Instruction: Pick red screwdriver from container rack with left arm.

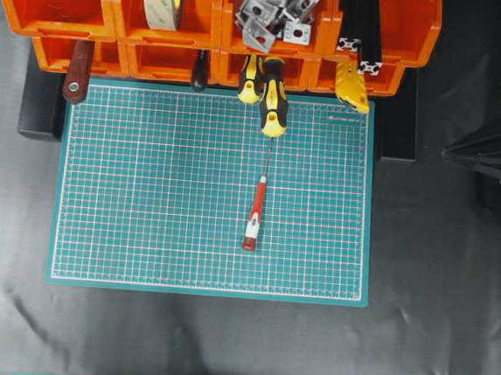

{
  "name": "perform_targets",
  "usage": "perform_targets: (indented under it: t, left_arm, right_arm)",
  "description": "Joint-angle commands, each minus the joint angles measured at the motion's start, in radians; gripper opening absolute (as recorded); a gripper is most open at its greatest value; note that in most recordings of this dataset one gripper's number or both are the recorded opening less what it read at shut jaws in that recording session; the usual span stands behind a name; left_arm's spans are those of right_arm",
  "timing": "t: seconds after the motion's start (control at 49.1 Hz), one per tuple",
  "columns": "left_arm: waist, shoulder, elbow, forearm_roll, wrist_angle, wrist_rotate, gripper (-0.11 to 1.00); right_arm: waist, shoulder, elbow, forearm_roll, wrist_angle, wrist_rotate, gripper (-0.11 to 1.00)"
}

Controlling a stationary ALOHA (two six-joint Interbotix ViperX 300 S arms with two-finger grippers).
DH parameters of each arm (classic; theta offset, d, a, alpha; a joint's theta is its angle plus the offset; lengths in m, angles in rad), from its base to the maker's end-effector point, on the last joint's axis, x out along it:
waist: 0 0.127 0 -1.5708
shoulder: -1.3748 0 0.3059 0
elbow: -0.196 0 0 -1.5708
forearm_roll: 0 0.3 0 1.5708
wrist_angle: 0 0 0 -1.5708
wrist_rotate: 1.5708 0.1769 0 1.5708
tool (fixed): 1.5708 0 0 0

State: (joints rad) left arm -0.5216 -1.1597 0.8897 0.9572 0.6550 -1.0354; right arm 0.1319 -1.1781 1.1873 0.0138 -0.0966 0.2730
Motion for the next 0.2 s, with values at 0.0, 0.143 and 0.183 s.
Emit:
perform_targets:
  t: [0.0, 0.143, 0.183]
  left_arm:
    - [0.003, -0.008, 0.0, 0.003, -0.014, 0.003, 0.85]
    - [0.005, -0.015, 0.011, 0.003, -0.014, 0.003, 0.85]
    - [0.009, -0.015, 0.012, 0.003, -0.014, 0.003, 0.85]
  right_arm:
    - [-0.006, 0.006, -0.026, 0.002, -0.018, -0.002, 0.0]
    - [-0.017, 0.008, -0.026, 0.002, -0.018, -0.002, 0.0]
    - [-0.02, 0.008, -0.026, 0.002, -0.018, -0.002, 0.0]
